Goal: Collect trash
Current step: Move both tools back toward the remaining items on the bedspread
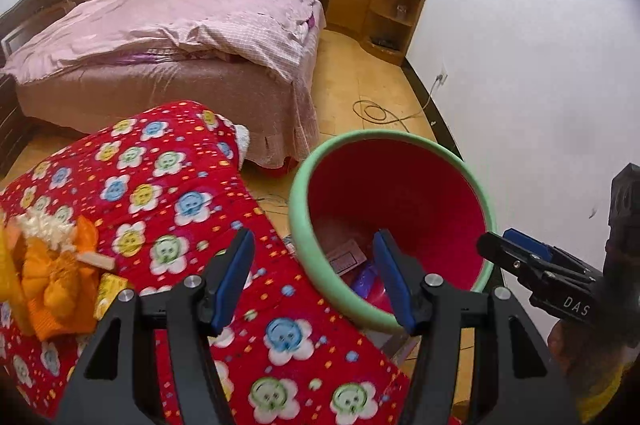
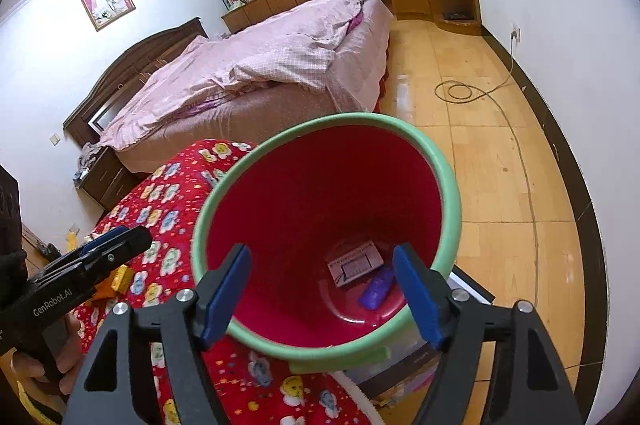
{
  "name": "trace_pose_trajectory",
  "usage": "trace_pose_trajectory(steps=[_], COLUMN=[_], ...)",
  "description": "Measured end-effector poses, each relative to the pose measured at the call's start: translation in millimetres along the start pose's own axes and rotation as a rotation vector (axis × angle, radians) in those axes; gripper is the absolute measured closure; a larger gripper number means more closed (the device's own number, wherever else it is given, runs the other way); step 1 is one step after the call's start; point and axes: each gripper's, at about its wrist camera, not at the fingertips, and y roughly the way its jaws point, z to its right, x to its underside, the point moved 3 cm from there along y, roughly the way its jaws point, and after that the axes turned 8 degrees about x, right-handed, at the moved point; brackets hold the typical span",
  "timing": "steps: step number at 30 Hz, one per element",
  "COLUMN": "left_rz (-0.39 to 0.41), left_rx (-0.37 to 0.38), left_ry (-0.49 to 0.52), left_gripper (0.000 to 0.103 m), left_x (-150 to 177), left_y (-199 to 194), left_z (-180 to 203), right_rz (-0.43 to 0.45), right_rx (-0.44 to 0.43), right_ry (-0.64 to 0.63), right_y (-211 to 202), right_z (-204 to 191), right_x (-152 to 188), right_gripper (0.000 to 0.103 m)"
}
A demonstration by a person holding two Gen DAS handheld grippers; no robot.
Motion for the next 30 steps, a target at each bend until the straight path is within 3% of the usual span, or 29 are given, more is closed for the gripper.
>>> trace_pose_trajectory(steps=[13,30], left_rz=[0.089,0.185], left_rx=[-0.114,-0.297], left_ry=[-0.066,-0.24], left_gripper=[0.041,0.041], left_x=[12,40], left_y=[-76,-149], left_z=[-54,-170], right_rz=[0.001,-0.037], right_rx=[-0.054,-0.107], right_ry=[-0.026,-0.067], right_y=[-21,-14], right_z=[-47,-111], right_x=[15,36], right_gripper=[0.019,0.018])
